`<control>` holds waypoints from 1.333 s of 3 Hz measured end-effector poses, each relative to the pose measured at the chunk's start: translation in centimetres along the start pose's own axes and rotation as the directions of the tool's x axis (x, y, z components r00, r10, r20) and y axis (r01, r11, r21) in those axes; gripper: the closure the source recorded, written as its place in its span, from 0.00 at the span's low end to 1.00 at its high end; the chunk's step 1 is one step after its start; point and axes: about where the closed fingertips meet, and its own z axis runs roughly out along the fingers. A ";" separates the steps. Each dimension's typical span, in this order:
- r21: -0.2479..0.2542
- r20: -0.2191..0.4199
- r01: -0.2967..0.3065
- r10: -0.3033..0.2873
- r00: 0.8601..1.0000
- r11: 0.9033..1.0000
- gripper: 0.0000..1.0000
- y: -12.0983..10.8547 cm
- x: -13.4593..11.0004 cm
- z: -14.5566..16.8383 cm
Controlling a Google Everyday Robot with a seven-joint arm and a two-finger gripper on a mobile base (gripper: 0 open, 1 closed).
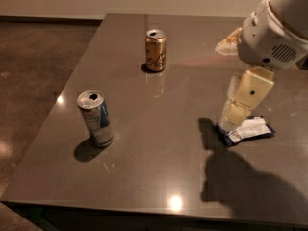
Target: Move redbull can near rxbar blueberry
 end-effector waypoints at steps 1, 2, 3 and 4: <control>-0.038 0.080 0.048 -0.044 0.996 0.998 0.00 1.7 -4.0 1.8; -0.051 0.141 0.073 -0.065 0.988 0.996 0.00 3.0 -7.4 3.5; -0.055 0.188 0.087 -0.075 0.979 0.995 0.00 4.0 -10.3 5.1; -0.057 0.212 0.098 -0.084 0.974 0.994 0.00 4.5 -12.6 7.1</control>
Offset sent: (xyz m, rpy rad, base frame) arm -0.0211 0.1394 -0.0188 0.2119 0.0063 0.1485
